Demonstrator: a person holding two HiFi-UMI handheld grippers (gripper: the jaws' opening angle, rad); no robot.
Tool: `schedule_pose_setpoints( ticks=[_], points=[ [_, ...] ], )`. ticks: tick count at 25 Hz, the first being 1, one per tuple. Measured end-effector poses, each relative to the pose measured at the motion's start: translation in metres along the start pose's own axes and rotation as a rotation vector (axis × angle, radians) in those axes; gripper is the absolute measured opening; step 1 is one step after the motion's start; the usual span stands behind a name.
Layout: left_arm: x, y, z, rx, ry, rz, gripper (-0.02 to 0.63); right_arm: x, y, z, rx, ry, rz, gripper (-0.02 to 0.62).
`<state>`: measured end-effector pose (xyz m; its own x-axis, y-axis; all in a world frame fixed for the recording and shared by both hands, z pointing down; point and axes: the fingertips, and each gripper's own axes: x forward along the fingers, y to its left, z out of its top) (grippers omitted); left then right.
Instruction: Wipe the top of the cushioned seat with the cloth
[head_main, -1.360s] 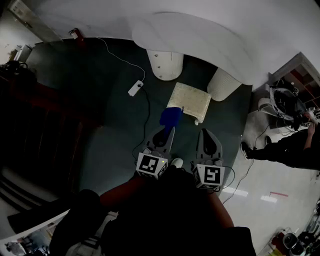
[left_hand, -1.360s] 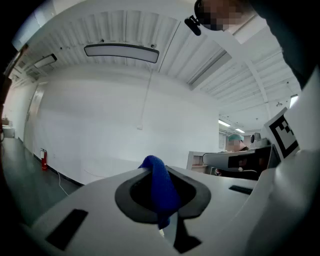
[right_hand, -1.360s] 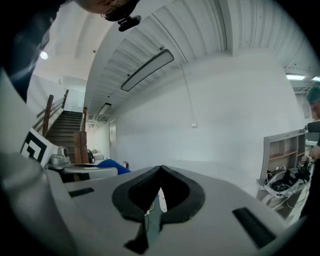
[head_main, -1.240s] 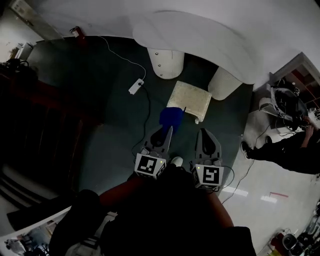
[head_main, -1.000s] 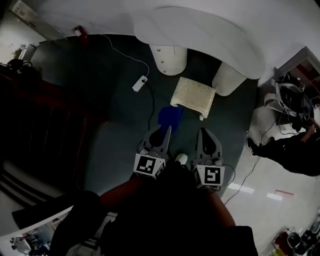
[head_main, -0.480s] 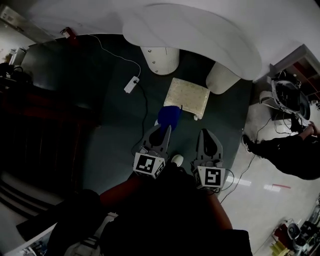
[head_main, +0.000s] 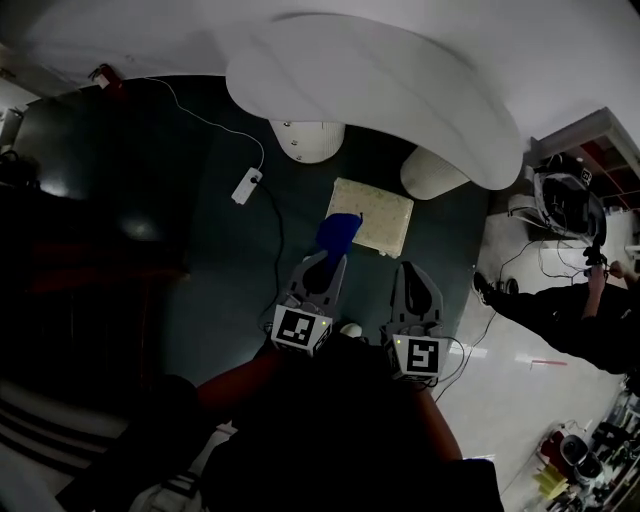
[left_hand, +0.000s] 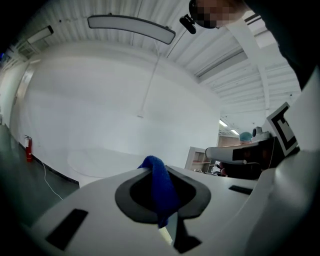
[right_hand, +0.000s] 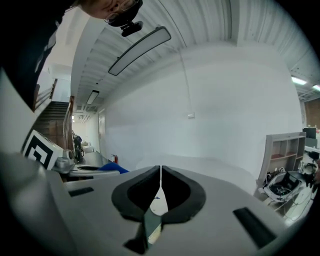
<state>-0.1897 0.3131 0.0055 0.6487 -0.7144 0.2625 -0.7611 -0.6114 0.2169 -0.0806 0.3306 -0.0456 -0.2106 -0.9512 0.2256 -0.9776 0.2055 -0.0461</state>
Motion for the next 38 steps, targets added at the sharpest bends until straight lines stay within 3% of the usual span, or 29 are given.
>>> schedule_pose_setpoints(
  ticks=[5,11,16,28,33,38],
  points=[
    [0.027,0.055,0.005,-0.06,0.001,-0.043,0.035,0.057,0.008,0.007,0.007,0.014,-0.037,0.038],
    [0.046,0.103,0.006,-0.065,0.017,-0.061,0.035,0.102,0.008,0.004,0.019,0.037,-0.064,0.038],
    [0.068,0.137,-0.029,-0.141,0.084,-0.026,0.035,0.136,0.002,-0.02,-0.014,0.099,-0.071,0.038],
    [0.151,0.182,-0.061,-0.14,0.149,0.11,0.035,0.219,-0.041,-0.056,0.074,0.083,-0.016,0.038],
    [0.2,0.188,-0.101,-0.137,0.189,0.147,0.035,0.249,-0.081,-0.083,0.099,0.142,0.002,0.038],
    [0.249,0.2,-0.157,-0.092,0.23,0.157,0.035,0.274,-0.112,-0.141,0.108,0.16,0.02,0.038]
  ],
)
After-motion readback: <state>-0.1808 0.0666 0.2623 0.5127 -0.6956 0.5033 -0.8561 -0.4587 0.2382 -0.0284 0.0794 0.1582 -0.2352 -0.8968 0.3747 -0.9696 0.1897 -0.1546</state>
